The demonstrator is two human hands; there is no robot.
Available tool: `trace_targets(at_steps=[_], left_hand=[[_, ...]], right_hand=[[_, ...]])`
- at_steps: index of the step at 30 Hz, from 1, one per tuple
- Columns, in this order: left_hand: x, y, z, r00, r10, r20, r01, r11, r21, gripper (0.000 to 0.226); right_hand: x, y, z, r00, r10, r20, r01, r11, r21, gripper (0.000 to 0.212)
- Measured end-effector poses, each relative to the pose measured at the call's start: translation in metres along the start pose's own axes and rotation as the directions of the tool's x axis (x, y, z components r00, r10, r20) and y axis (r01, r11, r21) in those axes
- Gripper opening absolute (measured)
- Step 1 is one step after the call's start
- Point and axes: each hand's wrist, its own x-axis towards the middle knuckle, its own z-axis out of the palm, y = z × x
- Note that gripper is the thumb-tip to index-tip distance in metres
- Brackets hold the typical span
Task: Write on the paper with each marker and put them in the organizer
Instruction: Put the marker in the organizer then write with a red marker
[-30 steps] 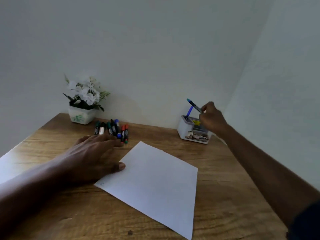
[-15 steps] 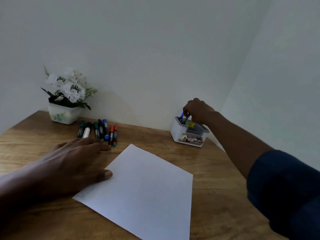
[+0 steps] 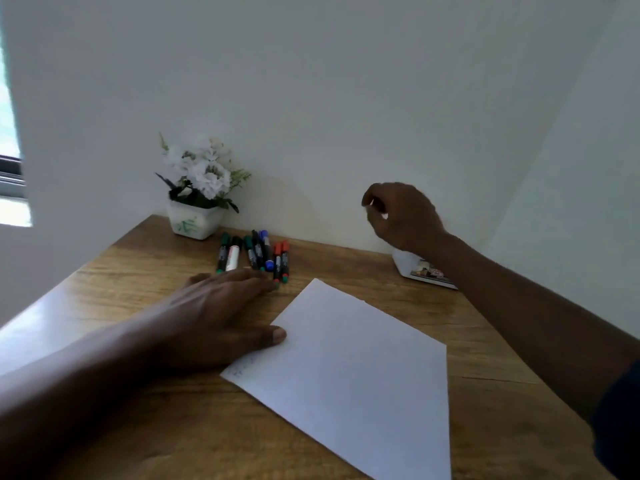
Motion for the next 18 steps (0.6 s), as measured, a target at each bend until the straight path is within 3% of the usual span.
trace_targets(at_steps=[2, 4, 8, 15, 18], left_hand=[[-0.002, 0.002, -0.003, 1.000, 0.007, 0.025, -0.007, 1.000, 0.027, 0.109], [-0.003, 0.002, -0.002, 1.000, 0.006, 0.030, -0.007, 0.999, 0.040, 0.103], [0.002, 0.001, 0.001, 0.998, 0.006, 0.056, -0.009, 0.998, 0.061, 0.090], [0.009, -0.007, 0.005, 0.999, 0.033, 0.042, -0.035, 0.998, 0.048, 0.085], [0.010, -0.009, 0.008, 0.999, 0.046, 0.026, -0.047, 0.998, 0.039, 0.084]], right_hand=[[0.001, -0.038, 0.011, 0.981, 0.105, 0.162, -0.136, 0.972, 0.192, 0.011], [0.006, -0.069, 0.025, 0.931, 0.159, 0.330, -0.258, 0.924, 0.282, 0.012], [0.024, -0.104, 0.059, 0.735, 0.309, 0.604, -0.551, 0.791, 0.267, 0.019], [0.055, -0.114, 0.082, 0.469, 0.440, 0.766, -0.772, 0.625, 0.114, 0.021], [0.059, -0.118, 0.087, 0.434, 0.453, 0.779, -0.783, 0.618, 0.076, 0.023]])
